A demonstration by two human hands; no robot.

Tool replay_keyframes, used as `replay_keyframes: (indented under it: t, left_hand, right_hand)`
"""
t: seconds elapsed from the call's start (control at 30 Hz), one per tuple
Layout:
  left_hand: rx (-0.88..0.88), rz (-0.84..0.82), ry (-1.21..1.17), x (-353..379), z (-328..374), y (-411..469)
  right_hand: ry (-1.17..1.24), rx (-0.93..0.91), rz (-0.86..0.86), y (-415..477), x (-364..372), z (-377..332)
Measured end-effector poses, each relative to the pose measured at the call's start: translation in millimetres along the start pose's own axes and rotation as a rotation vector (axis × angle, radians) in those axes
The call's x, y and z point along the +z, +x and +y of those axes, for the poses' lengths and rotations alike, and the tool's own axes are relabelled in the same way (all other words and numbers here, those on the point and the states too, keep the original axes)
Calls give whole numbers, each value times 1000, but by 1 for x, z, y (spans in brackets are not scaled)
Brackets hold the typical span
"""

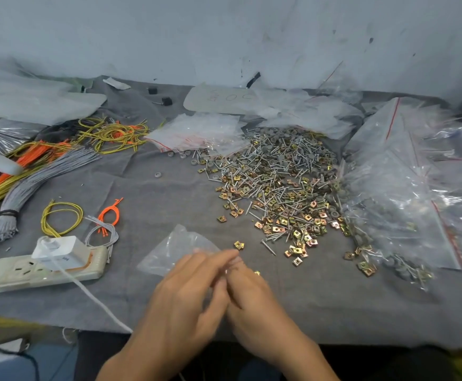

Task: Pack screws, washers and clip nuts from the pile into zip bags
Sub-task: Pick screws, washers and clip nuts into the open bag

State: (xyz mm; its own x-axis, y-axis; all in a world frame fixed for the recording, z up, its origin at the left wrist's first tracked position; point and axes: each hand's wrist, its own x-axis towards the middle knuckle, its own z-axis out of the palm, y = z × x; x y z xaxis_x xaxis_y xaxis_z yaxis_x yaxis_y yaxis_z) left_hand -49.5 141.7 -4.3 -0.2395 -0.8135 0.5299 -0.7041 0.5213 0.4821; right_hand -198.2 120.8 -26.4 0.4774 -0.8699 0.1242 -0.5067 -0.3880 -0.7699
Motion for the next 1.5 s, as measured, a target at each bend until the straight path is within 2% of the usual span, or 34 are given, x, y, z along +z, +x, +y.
replay_keyframes:
  t: [0.1, 0.23, 0.33, 0.47, 0.6, 0.77, 0.87, 0.97, 1.17, 1.37, 1.5]
  left_hand:
    - [-36, 43, 45, -4, -6, -2]
    - [-85, 13, 162, -9, -14, -2]
    - [-86, -1, 222, -15, -25, 2]
    - [-74, 80, 254, -13, -50, 7]
    - [-160, 195, 276, 4, -72, 12]
    - [-270, 122, 265, 35, -80, 13]
    - [-368, 5, 167, 50, -80, 15]
    - [-387, -54, 133, 56, -82, 15]
    - [-356, -45, 96, 58, -88, 7]
    - [-315, -41, 92, 59, -91, 2]
    - [-325, -46, 60, 58, -89, 1]
  right_hand:
    - [88, -6, 59, 4, 5, 2]
    - [34, 21, 135, 11, 13, 2]
    - [104, 55, 87, 19, 16, 0]
    - [29, 45, -25, 20, 13, 4]
    - [41, 39, 30, 9, 1, 17]
    - [-233, 208, 213, -12, -26, 54]
    - [-311, 293, 164, -14, -34, 67]
    - [-336, 282, 98, -10, -30, 68]
    - [-286, 240, 101, -7, -27, 69]
    - [-31, 229, 209, 4, -14, 60]
    - [-38, 173, 316, 30, -1, 48]
